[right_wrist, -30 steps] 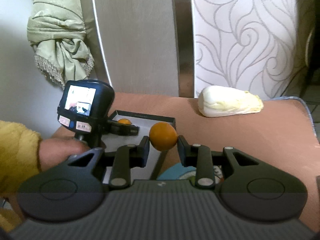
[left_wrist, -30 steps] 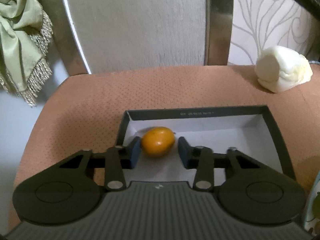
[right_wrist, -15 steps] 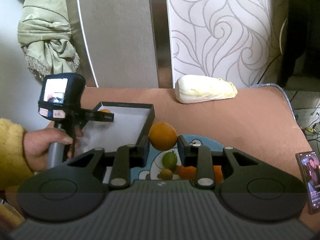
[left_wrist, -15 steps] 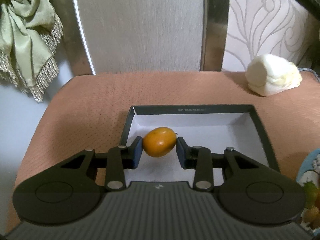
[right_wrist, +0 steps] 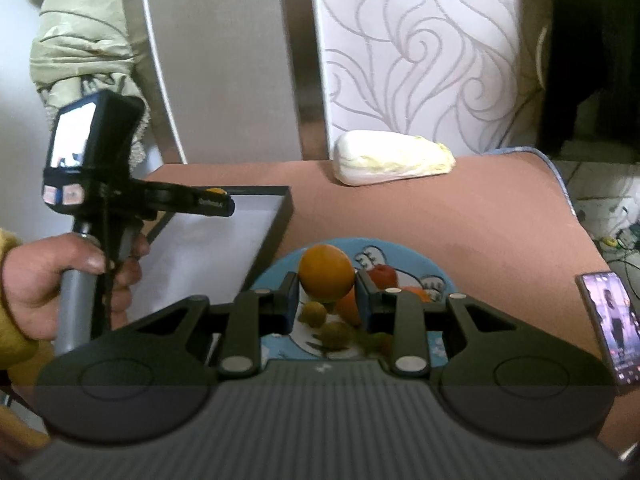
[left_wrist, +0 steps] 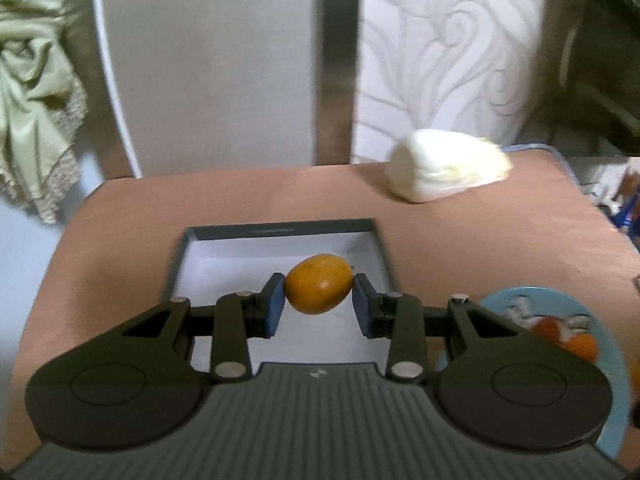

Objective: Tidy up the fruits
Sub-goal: 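Carry both tangerines with both grippers over the blue plate, then lower the tangerine onto the blue plate and open the left gripper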

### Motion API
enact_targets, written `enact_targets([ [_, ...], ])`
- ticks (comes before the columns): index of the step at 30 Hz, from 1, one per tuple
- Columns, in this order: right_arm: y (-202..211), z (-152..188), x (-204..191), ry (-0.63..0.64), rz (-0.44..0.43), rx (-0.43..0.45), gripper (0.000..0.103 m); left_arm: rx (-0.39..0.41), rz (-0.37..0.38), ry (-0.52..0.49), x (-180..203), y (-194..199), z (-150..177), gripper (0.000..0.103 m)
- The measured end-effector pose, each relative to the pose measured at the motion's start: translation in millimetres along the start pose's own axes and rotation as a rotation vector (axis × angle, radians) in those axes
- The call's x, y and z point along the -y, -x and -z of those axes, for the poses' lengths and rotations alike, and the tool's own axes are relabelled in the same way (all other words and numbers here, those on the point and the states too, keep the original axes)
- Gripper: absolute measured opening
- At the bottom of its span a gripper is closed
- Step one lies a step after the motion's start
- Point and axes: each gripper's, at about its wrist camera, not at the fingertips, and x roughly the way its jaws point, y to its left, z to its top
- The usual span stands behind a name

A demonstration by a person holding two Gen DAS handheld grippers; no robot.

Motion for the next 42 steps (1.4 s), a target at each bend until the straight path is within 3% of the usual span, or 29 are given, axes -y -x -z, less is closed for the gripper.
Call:
enact_targets([
  [6, 5, 10, 14, -0.024, 0.050, -0.018, 0.033, 0.003, 0.080, -0.046, 40, 12, 4, 0.042],
  [16, 0, 24, 32, -0.033, 0.105, -0.064, 0.033, -0.057, 0.187, -0.143, 92, 18, 32, 0.042],
  [29, -32, 31, 26, 0.027, 0.106, -0.129, 0.034, -0.073, 0.239, -0.175, 103, 19, 39, 0.043],
  [42, -44, 34, 8, 0.087, 0.162, -0.134, 0.035, -0.105, 0.359, -0.230, 115, 19, 41, 0.043],
])
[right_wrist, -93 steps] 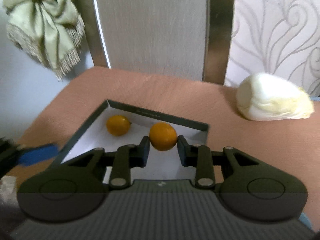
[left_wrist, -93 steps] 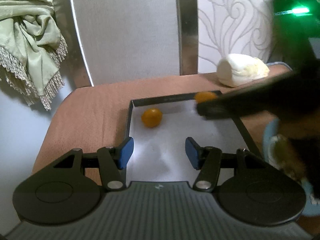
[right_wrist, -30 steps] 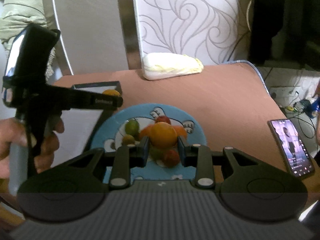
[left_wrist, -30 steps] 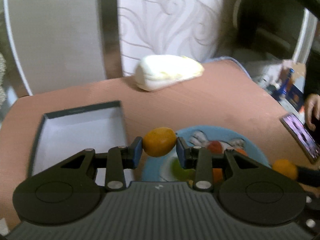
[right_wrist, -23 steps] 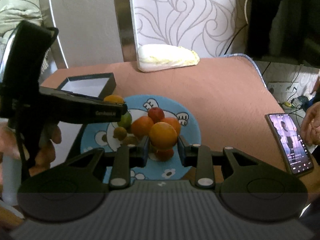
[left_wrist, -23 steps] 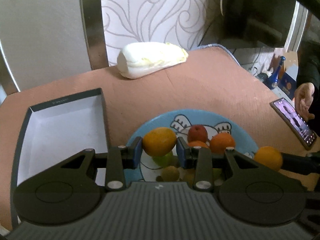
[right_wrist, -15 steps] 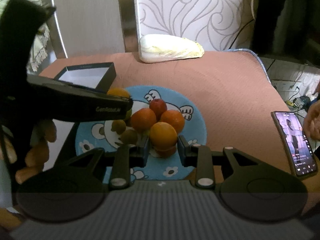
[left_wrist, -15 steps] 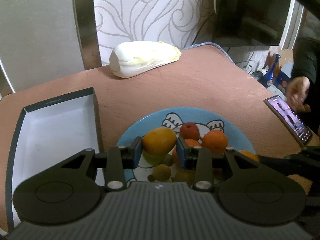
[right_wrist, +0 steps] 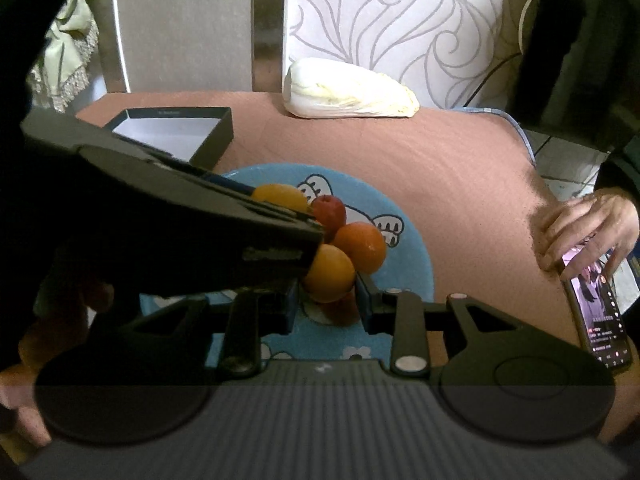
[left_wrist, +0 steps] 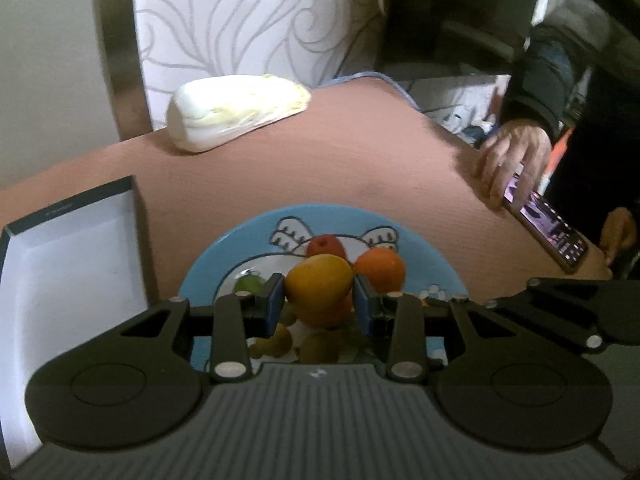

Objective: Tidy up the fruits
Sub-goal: 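Lower the tangerine onto the blue plate and open the left gripper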

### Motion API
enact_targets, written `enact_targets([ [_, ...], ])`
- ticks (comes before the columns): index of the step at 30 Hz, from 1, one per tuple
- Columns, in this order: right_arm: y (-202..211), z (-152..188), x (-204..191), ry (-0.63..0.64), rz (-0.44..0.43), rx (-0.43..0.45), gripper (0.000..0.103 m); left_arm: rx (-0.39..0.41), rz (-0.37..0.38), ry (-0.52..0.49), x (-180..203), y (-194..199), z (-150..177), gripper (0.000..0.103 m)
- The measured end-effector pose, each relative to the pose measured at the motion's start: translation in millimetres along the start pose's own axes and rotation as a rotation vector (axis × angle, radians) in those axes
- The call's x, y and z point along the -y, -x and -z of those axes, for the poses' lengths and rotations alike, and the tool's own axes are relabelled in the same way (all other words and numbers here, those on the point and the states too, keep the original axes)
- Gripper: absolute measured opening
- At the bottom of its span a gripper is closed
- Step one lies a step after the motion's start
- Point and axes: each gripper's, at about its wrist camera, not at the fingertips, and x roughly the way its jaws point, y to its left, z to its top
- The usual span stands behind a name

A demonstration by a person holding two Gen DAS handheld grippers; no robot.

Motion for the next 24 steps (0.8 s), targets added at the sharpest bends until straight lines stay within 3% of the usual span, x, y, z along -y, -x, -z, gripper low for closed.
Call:
enact_targets([
  [12, 9, -1, -5, -0.003, 0.032, 0.007, 0.034, -0.021, 0.050, -0.028, 1, -4, -1, 0.043],
  [24, 6, 7, -14, 0.014, 0.010, -0.068, 0.034, -0.034, 0.082, -0.062, -9, 6, 17, 0.043],
])
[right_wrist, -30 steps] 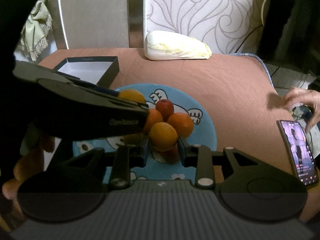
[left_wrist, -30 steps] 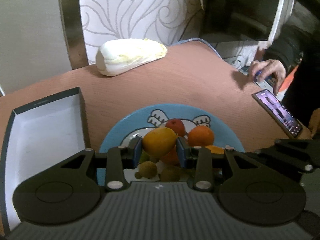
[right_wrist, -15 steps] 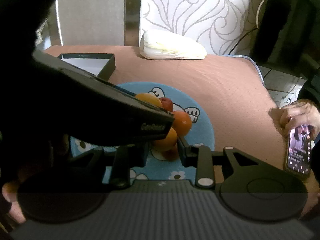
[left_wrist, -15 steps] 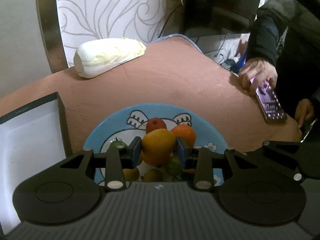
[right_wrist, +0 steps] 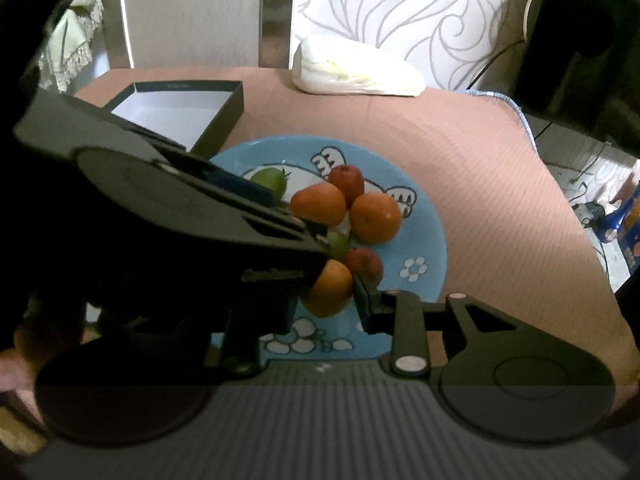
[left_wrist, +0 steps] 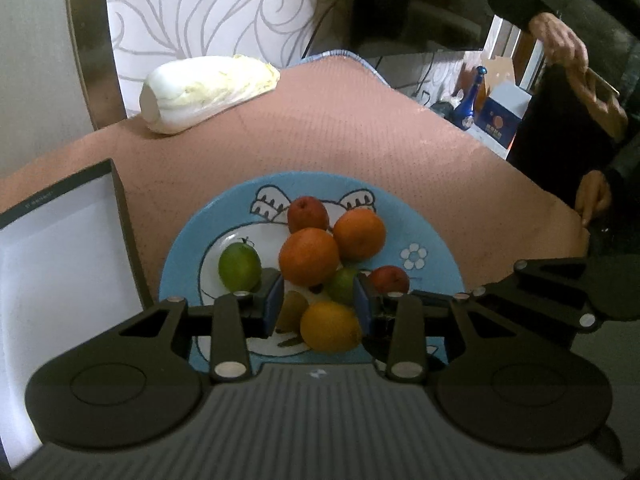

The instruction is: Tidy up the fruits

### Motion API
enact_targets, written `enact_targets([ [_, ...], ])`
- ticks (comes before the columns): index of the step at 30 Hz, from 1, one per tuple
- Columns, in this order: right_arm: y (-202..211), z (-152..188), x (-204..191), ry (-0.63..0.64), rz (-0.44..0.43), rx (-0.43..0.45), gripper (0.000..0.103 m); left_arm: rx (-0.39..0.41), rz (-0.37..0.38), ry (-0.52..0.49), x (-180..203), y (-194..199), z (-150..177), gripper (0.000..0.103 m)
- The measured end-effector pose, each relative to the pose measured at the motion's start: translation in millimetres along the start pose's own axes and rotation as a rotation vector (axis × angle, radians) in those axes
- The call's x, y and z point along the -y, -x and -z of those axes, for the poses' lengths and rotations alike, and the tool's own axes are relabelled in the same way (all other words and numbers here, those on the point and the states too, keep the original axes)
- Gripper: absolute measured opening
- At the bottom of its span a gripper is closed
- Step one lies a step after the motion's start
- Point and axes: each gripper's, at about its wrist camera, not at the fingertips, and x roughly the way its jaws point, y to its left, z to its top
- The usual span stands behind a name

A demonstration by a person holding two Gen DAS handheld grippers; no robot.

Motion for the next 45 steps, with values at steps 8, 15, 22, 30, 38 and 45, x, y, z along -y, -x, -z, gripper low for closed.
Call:
enact_targets([
  [8, 13, -4, 3, -0.049, -0.007, 0.016, 0.039, 0.099, -0.058, -0.075, 4, 19, -7, 0.075],
  [15, 35, -3, 0, -0.153, -0.018, 0.006, 0.039, 0.114, -0.073, -0.143, -1, 26, -9, 0.091],
  [22, 60, 2, -1, -0.258, -0.007, 0.003, 0.038, 0.218, -0.143, -0.183, -7, 39, 0, 0.102],
  [30, 85, 2, 23, -0.376, -0.071, 0.093, 0.038, 0.241, -0.237, -0.132, -10, 53, -1, 0.103],
  [38, 126, 16, 60, -0.433, -0.020, 0.235, 0.065, 0.175, -0.251, 0.034, 8, 63, 3, 0.103],
  [45, 137, 40, 70, -0.401, -0.015, 0.211, 0.066, 0.144, -0.238, 0.098, 44, 75, 22, 0.103],
])
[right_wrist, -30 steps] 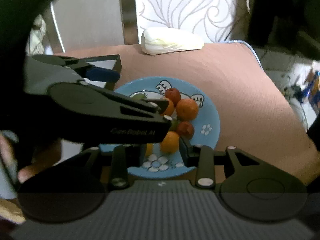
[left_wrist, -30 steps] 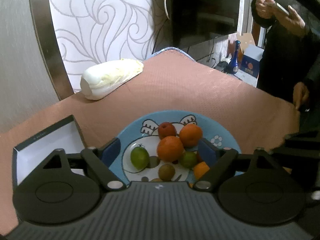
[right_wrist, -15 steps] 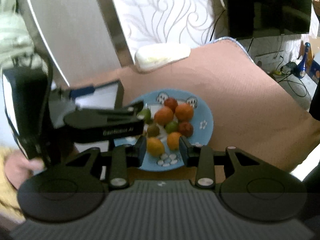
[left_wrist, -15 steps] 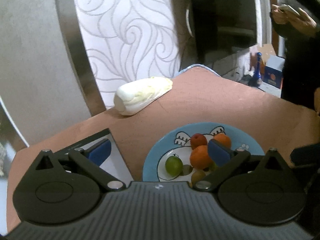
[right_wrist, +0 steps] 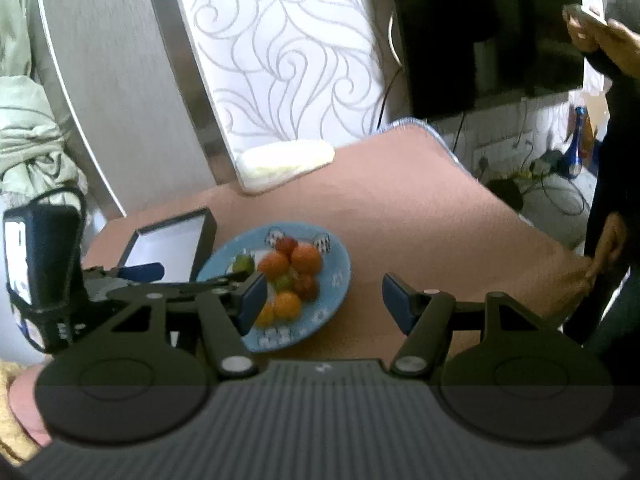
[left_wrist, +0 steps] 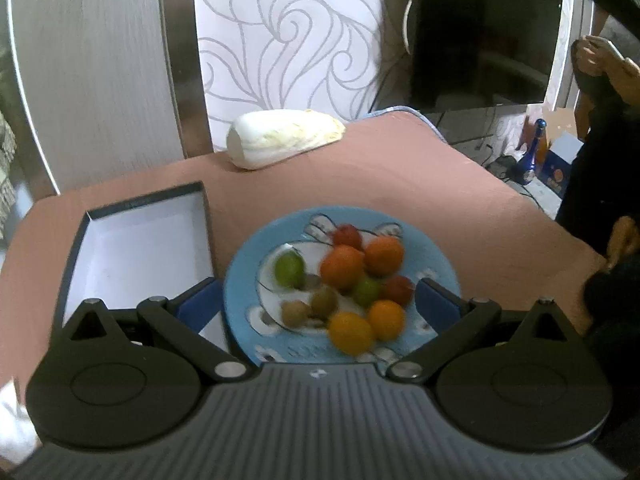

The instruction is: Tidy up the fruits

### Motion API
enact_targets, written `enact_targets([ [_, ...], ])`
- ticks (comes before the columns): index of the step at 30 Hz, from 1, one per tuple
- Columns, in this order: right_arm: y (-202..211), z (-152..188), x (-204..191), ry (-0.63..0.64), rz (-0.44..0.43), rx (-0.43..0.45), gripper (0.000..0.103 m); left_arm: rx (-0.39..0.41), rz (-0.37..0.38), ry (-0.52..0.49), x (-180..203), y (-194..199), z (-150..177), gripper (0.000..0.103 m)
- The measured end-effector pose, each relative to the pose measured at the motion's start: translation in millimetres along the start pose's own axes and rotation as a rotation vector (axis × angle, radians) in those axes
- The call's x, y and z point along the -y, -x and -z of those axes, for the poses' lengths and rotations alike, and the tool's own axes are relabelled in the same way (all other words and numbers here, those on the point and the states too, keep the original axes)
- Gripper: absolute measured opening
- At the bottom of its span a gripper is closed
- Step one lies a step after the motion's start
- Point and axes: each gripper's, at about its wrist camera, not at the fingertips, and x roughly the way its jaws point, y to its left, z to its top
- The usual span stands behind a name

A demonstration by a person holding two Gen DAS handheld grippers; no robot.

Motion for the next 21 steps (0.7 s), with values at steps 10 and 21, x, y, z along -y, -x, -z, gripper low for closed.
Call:
enact_targets([
  [10, 20, 16, 13, 0.077, -0.011, -0.037, 0.066, -0.021, 0.004, 0.030, 30, 33, 18, 0.103],
  [21, 21, 41, 31, 0.077, -0.026, -0.098, 0.066, -0.021, -0.068, 0.055, 44, 59, 31, 0.103],
])
